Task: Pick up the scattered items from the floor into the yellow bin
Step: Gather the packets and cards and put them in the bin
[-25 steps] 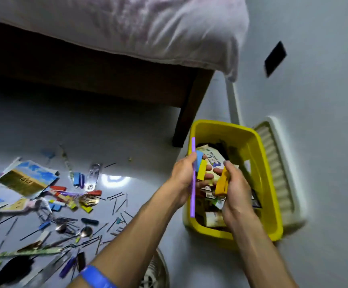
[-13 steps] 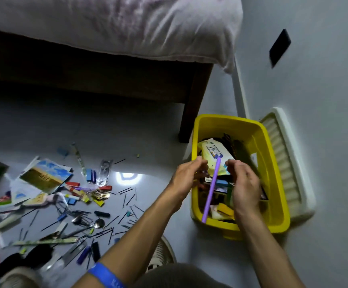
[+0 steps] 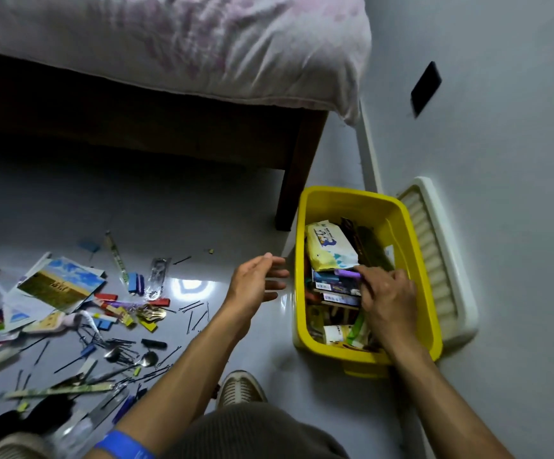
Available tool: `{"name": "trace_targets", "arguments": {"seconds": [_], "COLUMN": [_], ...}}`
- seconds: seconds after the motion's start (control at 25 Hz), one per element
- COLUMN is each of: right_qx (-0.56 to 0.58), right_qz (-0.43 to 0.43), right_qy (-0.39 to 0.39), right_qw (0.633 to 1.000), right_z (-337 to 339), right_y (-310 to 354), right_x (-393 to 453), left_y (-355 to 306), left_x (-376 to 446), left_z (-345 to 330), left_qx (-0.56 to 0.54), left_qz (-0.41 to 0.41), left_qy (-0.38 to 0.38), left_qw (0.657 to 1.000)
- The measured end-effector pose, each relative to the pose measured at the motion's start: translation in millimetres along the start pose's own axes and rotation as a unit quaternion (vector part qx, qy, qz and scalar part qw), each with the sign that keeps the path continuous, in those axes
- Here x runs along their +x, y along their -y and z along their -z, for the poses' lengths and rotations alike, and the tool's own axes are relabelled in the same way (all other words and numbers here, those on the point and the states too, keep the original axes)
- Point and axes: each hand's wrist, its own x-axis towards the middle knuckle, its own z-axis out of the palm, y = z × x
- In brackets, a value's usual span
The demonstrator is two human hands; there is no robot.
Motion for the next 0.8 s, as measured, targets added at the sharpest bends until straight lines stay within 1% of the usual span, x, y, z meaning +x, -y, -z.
{"name": "trace_targets", "arguments": {"seconds": [0.08,0.2,0.32,0.4,0.48,0.64,0.72,0.8], "right_qx": [-0.022,0.009,-0.032,-0.046,-0.020,0.066,0.108,0.157], "right_qz": [-0.007,-0.005,0.018,0.006,0.016,0.114,0.142,0.155], "right_qy": [0.016,0.056,0.085,0.111,0.107,0.094,0.120,0.186], "right_qw": [1.000,0.998,0.996,0.993,0.994,0.987,0.977,0.958], "right_z": [6,3,-3,-8,-15,-40,-62,-90], "right_y": [6,33,66,81,99,162,198,230], "right_x": [11,22,27,29,27,19,16,12], "left_y": [-2,-3,0,7,15,33,46,62], "left_x": [-1,-4,-7,-5,-3,0,1,2], "left_z": [1,8,34,55,76,120,145,174], "left_qx": [-0.002,0.000,-0.012,-0.019,-0.031,-0.057,-0.057,-0.042], "left_qz": [0.005,0.011,0.016,0.024,0.033,0.048,0.057,0.073], "left_qy": [-0.014,-0.040,-0.084,-0.108,-0.130,-0.182,-0.202,-0.233], "left_qw": [1.000,0.999,0.996,0.994,0.990,0.981,0.976,0.969]}}
